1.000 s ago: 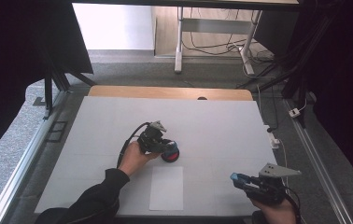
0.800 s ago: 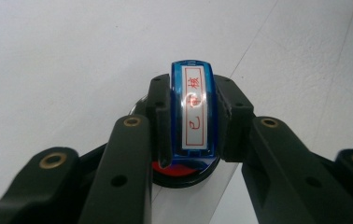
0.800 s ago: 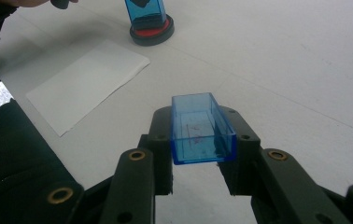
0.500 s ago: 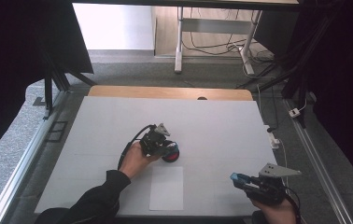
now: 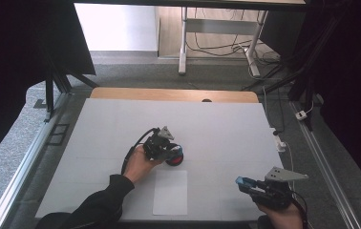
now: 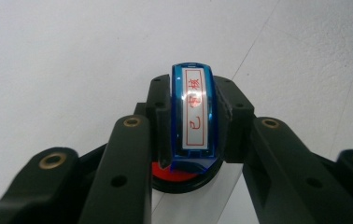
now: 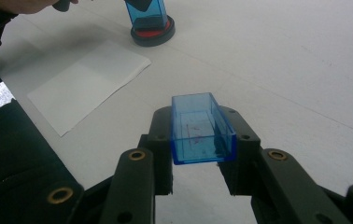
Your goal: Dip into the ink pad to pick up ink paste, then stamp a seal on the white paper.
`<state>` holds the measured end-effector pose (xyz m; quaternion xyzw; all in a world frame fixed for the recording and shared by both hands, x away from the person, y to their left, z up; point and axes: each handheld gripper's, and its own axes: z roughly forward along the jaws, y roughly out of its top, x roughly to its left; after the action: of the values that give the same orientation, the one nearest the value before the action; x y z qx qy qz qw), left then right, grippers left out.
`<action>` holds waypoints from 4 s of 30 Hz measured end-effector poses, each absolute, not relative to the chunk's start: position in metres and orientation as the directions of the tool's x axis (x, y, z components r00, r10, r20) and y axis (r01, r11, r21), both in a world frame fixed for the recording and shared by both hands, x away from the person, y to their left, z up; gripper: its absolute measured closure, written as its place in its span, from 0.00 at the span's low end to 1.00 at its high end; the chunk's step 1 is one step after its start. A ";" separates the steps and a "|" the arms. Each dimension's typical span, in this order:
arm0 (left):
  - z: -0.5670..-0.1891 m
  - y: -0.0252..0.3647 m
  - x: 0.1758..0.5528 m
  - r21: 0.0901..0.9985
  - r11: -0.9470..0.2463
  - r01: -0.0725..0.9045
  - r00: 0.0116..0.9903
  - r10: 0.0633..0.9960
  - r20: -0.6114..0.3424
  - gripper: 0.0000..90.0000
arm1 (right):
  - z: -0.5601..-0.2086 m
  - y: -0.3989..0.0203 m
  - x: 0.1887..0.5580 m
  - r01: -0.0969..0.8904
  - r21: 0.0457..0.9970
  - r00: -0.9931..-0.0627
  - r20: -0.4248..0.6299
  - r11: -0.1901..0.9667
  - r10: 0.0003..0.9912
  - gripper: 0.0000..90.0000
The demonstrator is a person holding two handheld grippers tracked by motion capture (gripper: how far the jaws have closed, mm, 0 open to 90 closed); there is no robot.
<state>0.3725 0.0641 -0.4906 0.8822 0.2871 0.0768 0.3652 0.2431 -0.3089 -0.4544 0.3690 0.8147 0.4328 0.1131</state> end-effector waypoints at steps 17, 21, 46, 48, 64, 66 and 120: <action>-0.470 0.074 0.364 0.717 -0.529 0.454 0.835 0.533 -0.136 0.78 | -0.454 -0.309 0.243 0.501 0.789 -0.702 0.131 0.355 0.700 0.76; -0.466 0.076 0.361 0.716 -0.530 0.455 0.839 0.525 -0.144 0.78 | -0.454 -0.310 0.243 0.501 0.789 -0.703 0.131 0.355 0.699 0.76; -0.441 0.093 0.331 0.734 -0.521 0.436 0.855 0.495 -0.156 0.78 | -0.454 -0.309 0.242 0.492 0.793 -0.712 0.129 0.359 0.691 0.76; -0.441 0.094 0.328 0.732 -0.527 0.433 0.857 0.493 -0.152 0.78 | -0.454 -0.309 0.242 0.491 0.794 -0.712 0.128 0.359 0.690 0.76; -0.442 0.097 0.303 0.736 -0.529 0.423 0.867 0.472 -0.159 0.78 | -0.454 -0.309 0.241 0.490 0.793 -0.713 0.126 0.361 0.689 0.76; -0.443 0.096 0.300 0.738 -0.526 0.423 0.868 0.470 -0.162 0.78 | -0.454 -0.309 0.241 0.490 0.793 -0.714 0.126 0.362 0.689 0.76; -0.499 0.071 0.291 0.662 -0.621 0.420 0.883 0.447 -0.141 0.78 | -0.454 -0.309 0.241 0.489 0.795 -0.718 0.132 0.360 0.683 0.76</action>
<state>0.2905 0.0706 -0.4993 0.9000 0.2408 0.0190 0.3627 0.2413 -0.3092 -0.4539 0.3586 0.8171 0.4376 0.1109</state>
